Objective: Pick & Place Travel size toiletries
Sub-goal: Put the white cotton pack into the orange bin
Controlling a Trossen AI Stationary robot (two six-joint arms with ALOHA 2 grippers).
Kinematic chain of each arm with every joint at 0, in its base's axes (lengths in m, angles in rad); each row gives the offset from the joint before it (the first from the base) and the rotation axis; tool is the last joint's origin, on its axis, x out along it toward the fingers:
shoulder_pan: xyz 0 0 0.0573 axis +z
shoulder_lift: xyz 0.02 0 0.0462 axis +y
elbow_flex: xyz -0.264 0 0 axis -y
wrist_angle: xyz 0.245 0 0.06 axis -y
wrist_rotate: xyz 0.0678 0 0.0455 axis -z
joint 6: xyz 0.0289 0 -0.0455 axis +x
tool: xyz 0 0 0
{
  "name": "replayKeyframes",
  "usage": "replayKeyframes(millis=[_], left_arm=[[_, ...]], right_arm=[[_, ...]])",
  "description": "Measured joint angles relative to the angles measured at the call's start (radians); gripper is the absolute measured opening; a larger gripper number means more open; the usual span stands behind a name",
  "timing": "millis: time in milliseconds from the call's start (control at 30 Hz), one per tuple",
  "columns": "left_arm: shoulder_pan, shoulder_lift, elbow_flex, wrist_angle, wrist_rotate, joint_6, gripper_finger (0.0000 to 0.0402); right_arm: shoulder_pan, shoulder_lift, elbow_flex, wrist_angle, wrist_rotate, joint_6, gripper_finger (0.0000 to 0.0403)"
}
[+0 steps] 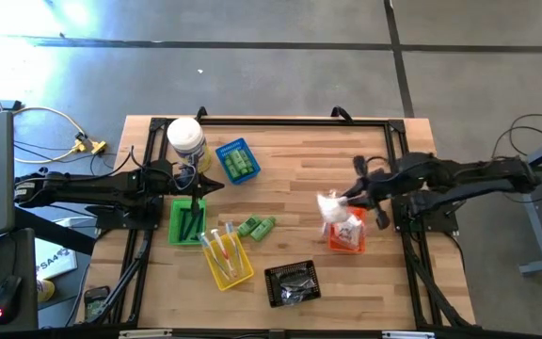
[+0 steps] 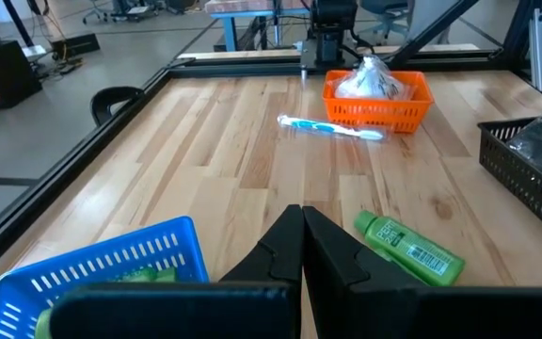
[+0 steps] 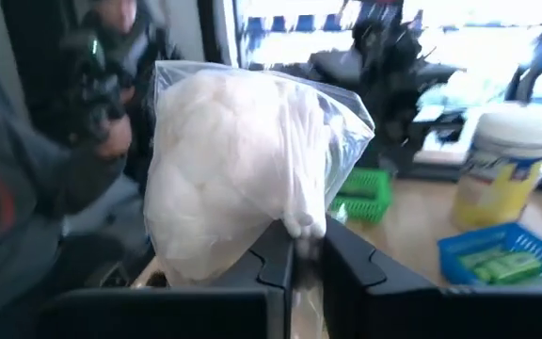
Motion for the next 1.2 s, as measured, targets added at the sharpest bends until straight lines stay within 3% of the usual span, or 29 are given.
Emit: replayKeyframes(millis=[200,433,733,967,1200], left_arm=[[0.000,0.000,0.000,0.000,0.000,-0.002,0.0000],[0.000,0.000,0.000,0.000,0.000,-0.004,0.0000],[0.000,0.000,0.000,0.000,-0.001,-0.009,0.0000],[0.000,0.000,0.000,0.000,-0.001,-0.011,0.0000],[0.000,0.001,0.000,0.000,-0.002,-0.025,0.0000]], right_arm=[[-0.026,-0.206,-0.140,0.024,0.075,0.049,0.0041],[-0.025,-0.426,-0.258,0.021,0.114,0.074,0.0029],[-0.025,-0.603,-0.291,-0.064,0.201,0.075,0.0031],[-0.025,-0.615,-0.220,-0.222,0.327,0.083,0.0028],[-0.025,-0.418,-0.019,-0.552,0.365,0.195,0.0029]])
